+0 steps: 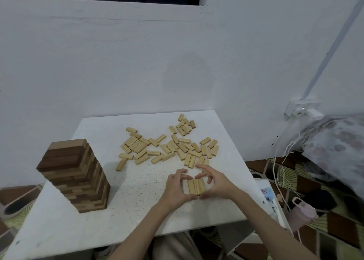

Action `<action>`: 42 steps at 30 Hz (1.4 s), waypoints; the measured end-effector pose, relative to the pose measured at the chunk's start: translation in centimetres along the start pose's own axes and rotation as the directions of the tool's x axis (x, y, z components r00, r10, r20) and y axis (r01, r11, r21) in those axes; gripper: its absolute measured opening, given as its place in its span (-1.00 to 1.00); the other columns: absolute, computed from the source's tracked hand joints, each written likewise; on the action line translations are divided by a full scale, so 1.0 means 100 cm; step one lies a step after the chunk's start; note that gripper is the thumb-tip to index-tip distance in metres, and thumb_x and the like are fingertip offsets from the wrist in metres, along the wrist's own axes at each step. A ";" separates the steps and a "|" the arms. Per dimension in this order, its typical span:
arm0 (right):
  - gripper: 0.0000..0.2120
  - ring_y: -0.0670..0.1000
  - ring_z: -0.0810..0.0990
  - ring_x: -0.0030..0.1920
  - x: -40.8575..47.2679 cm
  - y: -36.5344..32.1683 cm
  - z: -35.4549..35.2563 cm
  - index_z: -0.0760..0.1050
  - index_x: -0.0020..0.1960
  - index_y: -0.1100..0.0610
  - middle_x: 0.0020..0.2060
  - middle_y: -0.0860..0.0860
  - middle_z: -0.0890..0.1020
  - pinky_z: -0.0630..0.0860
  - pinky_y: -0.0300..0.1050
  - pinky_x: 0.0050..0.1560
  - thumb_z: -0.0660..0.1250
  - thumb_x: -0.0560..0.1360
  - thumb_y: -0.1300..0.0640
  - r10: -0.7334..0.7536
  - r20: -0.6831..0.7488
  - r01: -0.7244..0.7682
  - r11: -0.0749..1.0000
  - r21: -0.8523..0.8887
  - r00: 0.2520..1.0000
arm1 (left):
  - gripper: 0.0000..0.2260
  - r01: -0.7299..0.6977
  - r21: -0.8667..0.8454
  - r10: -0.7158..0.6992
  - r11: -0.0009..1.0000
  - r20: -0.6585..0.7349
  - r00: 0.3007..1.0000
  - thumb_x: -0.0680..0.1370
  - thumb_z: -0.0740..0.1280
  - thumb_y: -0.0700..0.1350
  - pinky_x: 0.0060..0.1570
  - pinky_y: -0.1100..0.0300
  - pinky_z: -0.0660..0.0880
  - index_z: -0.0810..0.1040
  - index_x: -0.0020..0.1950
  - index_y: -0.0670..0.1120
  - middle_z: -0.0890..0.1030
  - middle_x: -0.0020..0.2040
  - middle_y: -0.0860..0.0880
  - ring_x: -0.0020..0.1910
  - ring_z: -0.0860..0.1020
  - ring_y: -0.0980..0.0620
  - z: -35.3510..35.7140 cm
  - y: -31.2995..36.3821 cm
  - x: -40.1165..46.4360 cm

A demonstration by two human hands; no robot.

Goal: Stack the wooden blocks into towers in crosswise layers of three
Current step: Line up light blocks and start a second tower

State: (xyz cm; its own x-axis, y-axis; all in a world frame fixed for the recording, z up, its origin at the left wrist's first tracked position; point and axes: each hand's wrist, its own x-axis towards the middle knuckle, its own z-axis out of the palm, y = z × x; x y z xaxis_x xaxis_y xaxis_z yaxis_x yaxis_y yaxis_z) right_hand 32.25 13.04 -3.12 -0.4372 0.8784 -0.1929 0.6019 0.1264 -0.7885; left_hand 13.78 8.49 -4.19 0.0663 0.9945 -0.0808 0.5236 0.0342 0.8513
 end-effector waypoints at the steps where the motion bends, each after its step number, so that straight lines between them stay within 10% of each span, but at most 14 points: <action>1: -0.09 -0.01 0.47 0.03 0.000 0.000 0.000 0.22 0.41 -0.18 0.07 -0.25 0.57 0.45 -0.28 -0.01 0.62 0.20 0.06 -0.002 -0.003 0.002 1.000 -0.002 1.000 | -0.26 -0.002 0.010 0.002 1.000 -0.003 1.000 0.28 0.56 -0.07 0.08 0.36 0.21 0.24 0.34 0.07 0.48 0.12 0.21 0.20 0.23 0.18 0.001 0.000 0.001; 32: -0.31 -0.08 0.44 -0.12 0.002 -0.012 -0.030 0.35 0.31 -0.14 0.11 -0.16 0.57 0.42 -0.38 -0.19 0.57 0.31 0.19 0.011 -0.109 0.001 0.995 0.103 0.994 | -0.36 0.025 -0.039 -0.027 0.999 -0.042 0.999 0.38 0.45 0.14 0.18 0.17 0.33 0.23 0.35 0.09 0.31 0.20 0.08 0.20 0.31 0.10 -0.018 0.018 0.010; 36: -0.64 -0.09 0.42 -0.22 0.015 -0.022 -0.034 0.52 0.16 -0.03 -0.02 -0.03 0.58 0.39 -0.44 -0.22 0.40 0.45 0.28 0.027 -0.316 -0.004 0.997 0.073 0.948 | -0.78 -0.148 0.229 0.180 0.962 -0.124 0.976 0.57 0.25 -0.10 0.23 0.26 0.25 0.44 0.21 -0.06 0.42 0.21 0.01 0.25 0.31 0.04 -0.035 0.011 0.035; 42: -0.68 0.06 0.39 0.20 0.032 -0.023 -0.009 0.50 0.27 0.08 0.19 0.03 0.47 0.38 -0.13 0.18 0.25 0.54 0.22 -0.031 -0.349 -0.118 0.911 -0.395 0.937 | -0.73 -0.328 0.597 0.341 0.732 0.096 0.935 0.56 0.15 -0.05 0.27 0.06 0.32 0.53 0.20 0.00 0.50 0.18 0.09 0.22 0.38 0.07 -0.010 -0.010 0.064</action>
State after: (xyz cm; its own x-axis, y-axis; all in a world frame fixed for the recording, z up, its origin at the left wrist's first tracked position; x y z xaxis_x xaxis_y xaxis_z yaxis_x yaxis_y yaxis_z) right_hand 30.10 15.98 -1.39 -0.1944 0.9798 0.0473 0.8639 0.1939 -0.4648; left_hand 12.82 14.89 -5.05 0.3220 0.9322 0.1656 0.8687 -0.3604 0.3397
